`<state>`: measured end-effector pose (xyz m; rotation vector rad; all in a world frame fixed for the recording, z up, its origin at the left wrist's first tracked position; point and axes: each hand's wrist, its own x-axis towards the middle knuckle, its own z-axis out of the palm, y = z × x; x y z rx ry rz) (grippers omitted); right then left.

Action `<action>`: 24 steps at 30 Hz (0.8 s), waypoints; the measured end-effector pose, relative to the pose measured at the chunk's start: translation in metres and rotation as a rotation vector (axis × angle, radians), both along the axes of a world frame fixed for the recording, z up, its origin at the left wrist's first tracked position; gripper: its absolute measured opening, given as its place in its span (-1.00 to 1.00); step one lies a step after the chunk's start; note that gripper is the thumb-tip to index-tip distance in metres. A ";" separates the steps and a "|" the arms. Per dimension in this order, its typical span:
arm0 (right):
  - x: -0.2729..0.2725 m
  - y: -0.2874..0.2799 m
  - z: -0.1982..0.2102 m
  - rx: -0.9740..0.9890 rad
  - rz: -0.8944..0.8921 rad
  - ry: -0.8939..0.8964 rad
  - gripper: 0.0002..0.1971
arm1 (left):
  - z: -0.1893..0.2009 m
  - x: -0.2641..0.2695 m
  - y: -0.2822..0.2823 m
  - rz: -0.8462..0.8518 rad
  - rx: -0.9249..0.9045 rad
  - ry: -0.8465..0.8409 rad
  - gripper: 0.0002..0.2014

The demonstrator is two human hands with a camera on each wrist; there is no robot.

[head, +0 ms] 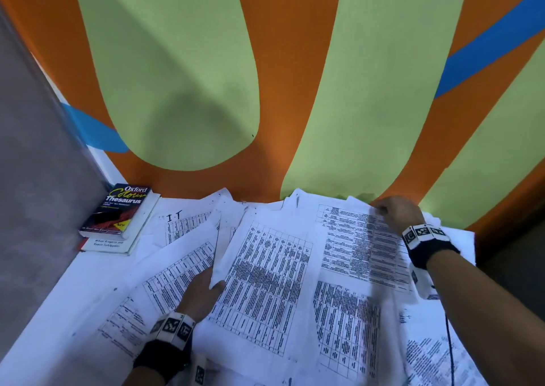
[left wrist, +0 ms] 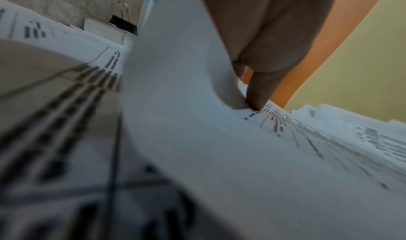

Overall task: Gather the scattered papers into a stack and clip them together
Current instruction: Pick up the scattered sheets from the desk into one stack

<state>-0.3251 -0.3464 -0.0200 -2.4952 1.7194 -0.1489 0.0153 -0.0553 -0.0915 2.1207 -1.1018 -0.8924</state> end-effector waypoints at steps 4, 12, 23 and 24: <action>-0.014 0.007 0.034 -0.141 -0.055 -0.043 -0.75 | 0.000 0.001 0.003 0.004 -0.007 0.032 -0.77; -0.057 0.021 0.164 -0.403 -0.107 -0.369 -0.86 | 0.004 -0.002 0.015 0.030 -0.067 0.146 -0.62; -0.102 0.048 0.197 -0.466 -0.549 -1.080 -0.79 | 0.019 -0.021 0.001 -0.041 -0.124 0.163 -0.54; -0.096 0.054 0.183 -0.393 -0.585 -1.155 -0.80 | 0.016 -0.020 -0.003 -0.060 -0.117 0.175 -0.52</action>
